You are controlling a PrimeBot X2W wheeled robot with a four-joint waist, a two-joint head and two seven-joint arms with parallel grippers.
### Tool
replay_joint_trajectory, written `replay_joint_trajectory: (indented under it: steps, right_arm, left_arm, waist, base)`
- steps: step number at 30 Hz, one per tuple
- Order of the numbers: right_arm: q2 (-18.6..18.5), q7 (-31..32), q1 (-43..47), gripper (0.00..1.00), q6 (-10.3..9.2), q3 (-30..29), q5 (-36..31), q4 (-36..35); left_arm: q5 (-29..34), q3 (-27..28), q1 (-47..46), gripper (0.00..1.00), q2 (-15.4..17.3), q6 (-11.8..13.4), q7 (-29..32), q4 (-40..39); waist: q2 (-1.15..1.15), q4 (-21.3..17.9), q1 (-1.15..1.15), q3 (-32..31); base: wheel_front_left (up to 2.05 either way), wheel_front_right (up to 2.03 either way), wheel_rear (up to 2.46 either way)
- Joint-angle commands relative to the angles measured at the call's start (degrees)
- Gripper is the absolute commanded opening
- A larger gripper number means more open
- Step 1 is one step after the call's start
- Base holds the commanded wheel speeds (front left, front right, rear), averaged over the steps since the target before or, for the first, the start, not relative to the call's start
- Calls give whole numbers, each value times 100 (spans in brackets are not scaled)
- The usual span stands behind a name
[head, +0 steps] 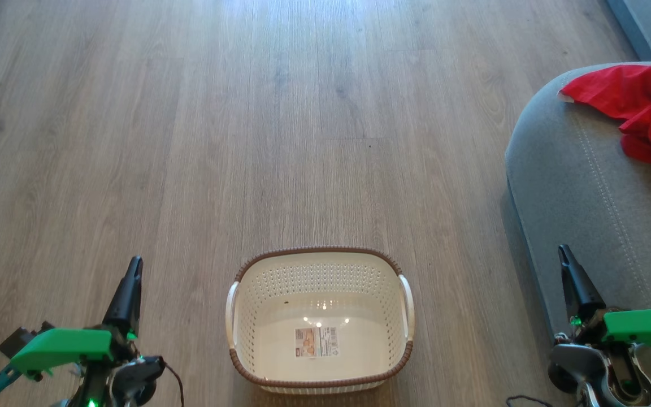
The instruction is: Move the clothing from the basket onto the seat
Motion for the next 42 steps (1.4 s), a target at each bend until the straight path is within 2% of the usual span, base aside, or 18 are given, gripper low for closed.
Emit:
replay_joint_trajectory:
  steps: [1,42]
  right_arm:
    - [-25,33,-322,0,0,100,32,-222]
    - [-25,33,-322,0,0,100,33,-222]
  left_arm:
    - [-38,196,-274,0,45,-52,44,-190]
    - [-38,195,-273,0,45,-52,44,-191]
  waist:
    - [0,0,0,0]
    - [0,0,0,0]
  base:
    - [0,0,0]
    - [0,0,0]
